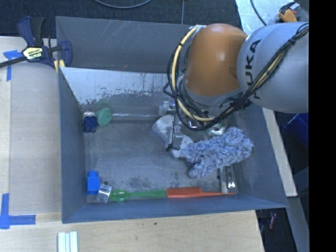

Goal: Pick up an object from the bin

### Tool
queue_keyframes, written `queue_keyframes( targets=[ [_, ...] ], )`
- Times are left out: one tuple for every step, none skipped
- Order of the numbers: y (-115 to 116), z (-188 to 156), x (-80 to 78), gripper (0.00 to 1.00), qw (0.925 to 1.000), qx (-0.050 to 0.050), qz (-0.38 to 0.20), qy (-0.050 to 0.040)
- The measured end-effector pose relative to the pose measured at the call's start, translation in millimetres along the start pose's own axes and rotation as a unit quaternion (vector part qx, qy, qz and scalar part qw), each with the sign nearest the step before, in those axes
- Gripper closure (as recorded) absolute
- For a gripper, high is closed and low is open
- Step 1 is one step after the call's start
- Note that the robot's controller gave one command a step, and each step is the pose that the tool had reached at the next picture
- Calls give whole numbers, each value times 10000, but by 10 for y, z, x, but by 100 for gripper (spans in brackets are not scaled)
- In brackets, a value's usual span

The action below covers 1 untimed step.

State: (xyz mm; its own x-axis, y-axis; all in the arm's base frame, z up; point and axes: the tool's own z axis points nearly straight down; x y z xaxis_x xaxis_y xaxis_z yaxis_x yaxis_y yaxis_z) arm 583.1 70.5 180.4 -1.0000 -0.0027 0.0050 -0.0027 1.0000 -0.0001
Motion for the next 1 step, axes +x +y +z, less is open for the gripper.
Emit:
queue_keyframes(
  targets=[
    [-7,-48,-16,0,10000,-3,16,-41]
  ],
)
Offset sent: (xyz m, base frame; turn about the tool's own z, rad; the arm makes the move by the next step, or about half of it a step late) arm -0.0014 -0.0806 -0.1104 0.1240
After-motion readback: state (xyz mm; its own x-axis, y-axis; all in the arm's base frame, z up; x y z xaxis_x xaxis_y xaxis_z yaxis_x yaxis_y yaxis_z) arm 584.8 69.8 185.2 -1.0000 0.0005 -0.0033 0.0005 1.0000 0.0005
